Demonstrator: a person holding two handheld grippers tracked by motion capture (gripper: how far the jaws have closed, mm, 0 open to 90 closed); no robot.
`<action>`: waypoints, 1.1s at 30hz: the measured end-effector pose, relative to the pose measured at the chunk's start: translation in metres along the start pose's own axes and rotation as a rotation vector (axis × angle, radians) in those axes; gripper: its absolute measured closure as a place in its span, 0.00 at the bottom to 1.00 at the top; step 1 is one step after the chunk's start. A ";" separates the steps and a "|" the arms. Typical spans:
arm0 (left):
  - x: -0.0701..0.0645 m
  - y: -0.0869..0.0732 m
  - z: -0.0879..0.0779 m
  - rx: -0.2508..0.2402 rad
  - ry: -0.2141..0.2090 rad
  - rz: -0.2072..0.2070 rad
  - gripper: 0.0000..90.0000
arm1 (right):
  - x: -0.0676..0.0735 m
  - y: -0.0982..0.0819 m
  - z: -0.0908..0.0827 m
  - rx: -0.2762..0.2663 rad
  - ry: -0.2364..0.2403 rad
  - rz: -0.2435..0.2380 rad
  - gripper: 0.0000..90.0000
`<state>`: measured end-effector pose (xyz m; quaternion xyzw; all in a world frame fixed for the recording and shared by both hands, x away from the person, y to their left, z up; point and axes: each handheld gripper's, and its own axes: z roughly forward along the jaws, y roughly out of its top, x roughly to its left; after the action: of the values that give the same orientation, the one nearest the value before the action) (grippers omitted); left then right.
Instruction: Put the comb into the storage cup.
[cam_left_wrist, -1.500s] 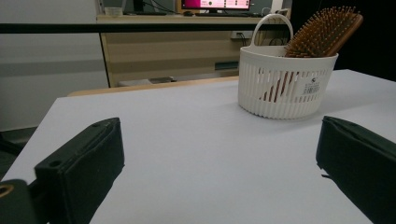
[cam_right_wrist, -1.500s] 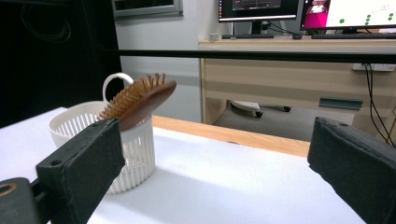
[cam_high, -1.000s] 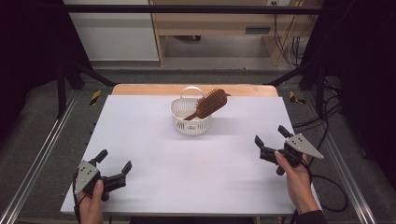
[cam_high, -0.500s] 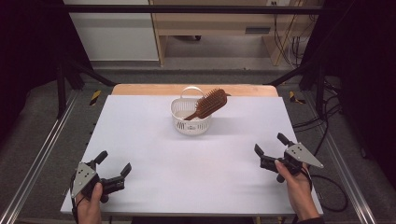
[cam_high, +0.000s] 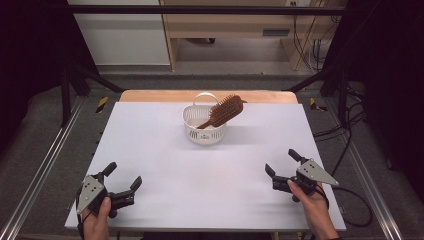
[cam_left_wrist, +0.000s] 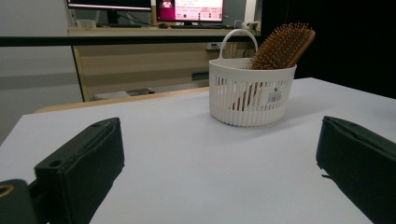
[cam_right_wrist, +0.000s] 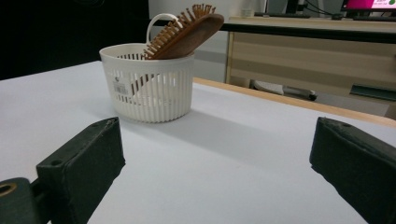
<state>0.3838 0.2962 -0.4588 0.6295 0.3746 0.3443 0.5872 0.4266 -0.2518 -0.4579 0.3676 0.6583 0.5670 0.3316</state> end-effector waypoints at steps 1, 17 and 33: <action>0.000 0.000 0.000 0.000 -0.001 0.002 0.01 | 0.001 -0.001 0.000 0.000 0.004 -0.002 0.04; -0.004 0.001 0.001 0.000 -0.013 0.005 0.01 | 0.019 -0.003 0.004 0.013 0.087 -0.022 0.03; -0.009 0.001 0.003 0.001 -0.026 0.008 0.01 | 0.034 -0.002 0.018 0.008 0.123 -0.039 0.04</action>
<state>0.3817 0.2866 -0.4576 0.6358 0.3647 0.3382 0.5902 0.4241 -0.2134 -0.4633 0.3205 0.6868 0.5793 0.3001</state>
